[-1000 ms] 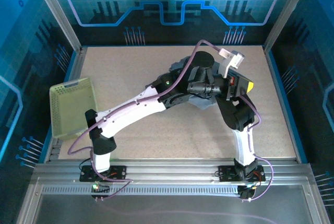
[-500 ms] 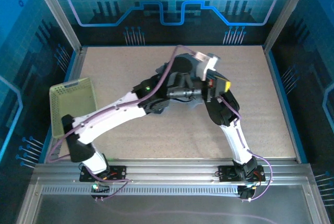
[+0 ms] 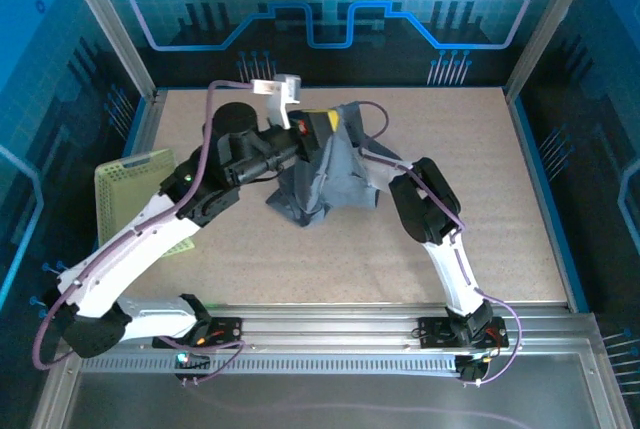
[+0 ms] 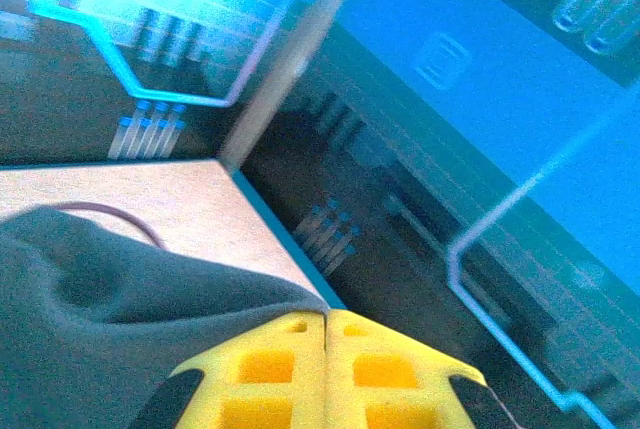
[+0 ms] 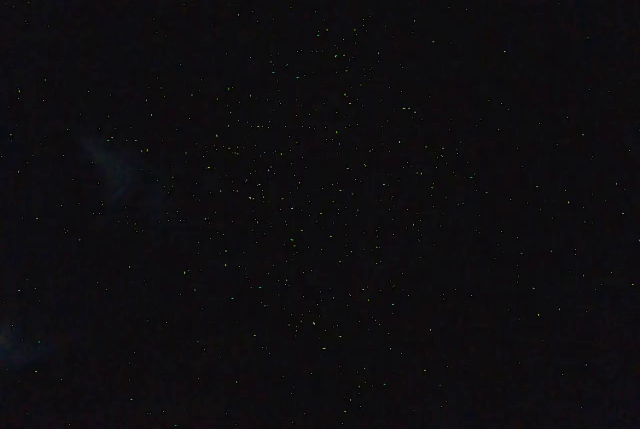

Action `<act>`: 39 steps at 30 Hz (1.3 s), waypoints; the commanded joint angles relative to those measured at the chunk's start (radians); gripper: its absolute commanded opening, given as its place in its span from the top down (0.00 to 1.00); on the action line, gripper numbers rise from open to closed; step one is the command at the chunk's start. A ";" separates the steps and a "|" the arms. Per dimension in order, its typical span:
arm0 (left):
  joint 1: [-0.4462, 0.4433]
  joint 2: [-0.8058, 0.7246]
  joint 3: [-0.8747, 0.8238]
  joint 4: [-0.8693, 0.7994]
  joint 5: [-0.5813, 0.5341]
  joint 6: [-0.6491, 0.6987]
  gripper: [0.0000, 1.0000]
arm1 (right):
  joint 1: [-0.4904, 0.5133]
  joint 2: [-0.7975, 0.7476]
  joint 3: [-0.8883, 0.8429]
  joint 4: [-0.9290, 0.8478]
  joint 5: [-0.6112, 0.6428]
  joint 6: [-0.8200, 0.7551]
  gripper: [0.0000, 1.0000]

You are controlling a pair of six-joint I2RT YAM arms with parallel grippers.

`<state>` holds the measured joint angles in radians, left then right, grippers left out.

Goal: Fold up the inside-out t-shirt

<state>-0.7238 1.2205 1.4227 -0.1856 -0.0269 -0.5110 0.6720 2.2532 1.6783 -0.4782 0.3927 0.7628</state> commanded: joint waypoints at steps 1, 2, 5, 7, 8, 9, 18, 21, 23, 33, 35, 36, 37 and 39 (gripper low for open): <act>0.094 -0.041 -0.040 -0.051 -0.094 -0.015 1.00 | -0.004 -0.036 -0.129 -0.085 -0.013 0.043 0.82; 0.129 -0.050 -0.054 -0.063 -0.099 -0.030 1.00 | -0.003 -0.064 -0.165 -0.070 -0.004 0.046 0.86; 0.250 -0.062 -0.105 -0.094 -0.107 -0.070 1.00 | -0.010 -0.164 -0.306 0.050 -0.011 0.042 0.97; 0.327 -0.058 -0.143 -0.106 -0.088 -0.100 1.00 | -0.015 -0.235 -0.405 0.154 -0.040 0.028 1.00; 0.370 -0.050 -0.166 -0.111 -0.079 -0.120 1.00 | -0.015 -0.272 -0.451 0.198 -0.048 0.027 1.00; 0.399 -0.044 -0.186 -0.113 -0.073 -0.130 1.00 | -0.016 -0.303 -0.485 0.233 -0.051 0.024 1.00; 0.577 0.147 -0.306 -0.172 -0.017 -0.180 1.00 | -0.026 -0.647 -0.713 0.452 -0.150 -0.048 1.00; 0.578 0.256 -0.282 -0.198 0.013 -0.166 1.00 | -0.030 -0.737 -0.755 0.503 -0.215 -0.078 1.00; 0.578 0.327 -0.258 -0.219 0.051 -0.163 1.00 | -0.035 -0.797 -0.778 0.530 -0.240 -0.095 1.00; 0.496 0.657 -0.033 -0.443 0.043 -0.062 0.96 | -0.109 -0.982 -0.805 0.676 -0.612 -0.091 1.00; 0.466 0.721 0.027 -0.500 0.030 -0.044 0.92 | -0.101 -0.989 -0.805 0.692 -0.655 -0.080 1.00; 0.455 0.750 0.057 -0.520 0.032 -0.038 0.92 | -0.093 -0.991 -0.783 0.704 -0.670 -0.083 1.00; 0.447 0.770 0.072 -0.530 0.045 -0.035 0.87 | -0.077 -0.989 -0.763 0.670 -0.640 -0.104 1.00; 0.431 0.759 0.061 -0.505 0.058 -0.035 0.74 | -0.059 -0.973 -0.747 0.608 -0.575 -0.139 1.00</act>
<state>-0.2737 1.9774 1.4639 -0.6052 0.0200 -0.5804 0.5880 1.2911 0.8776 0.1196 -0.1661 0.6727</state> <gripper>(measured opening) 0.243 0.075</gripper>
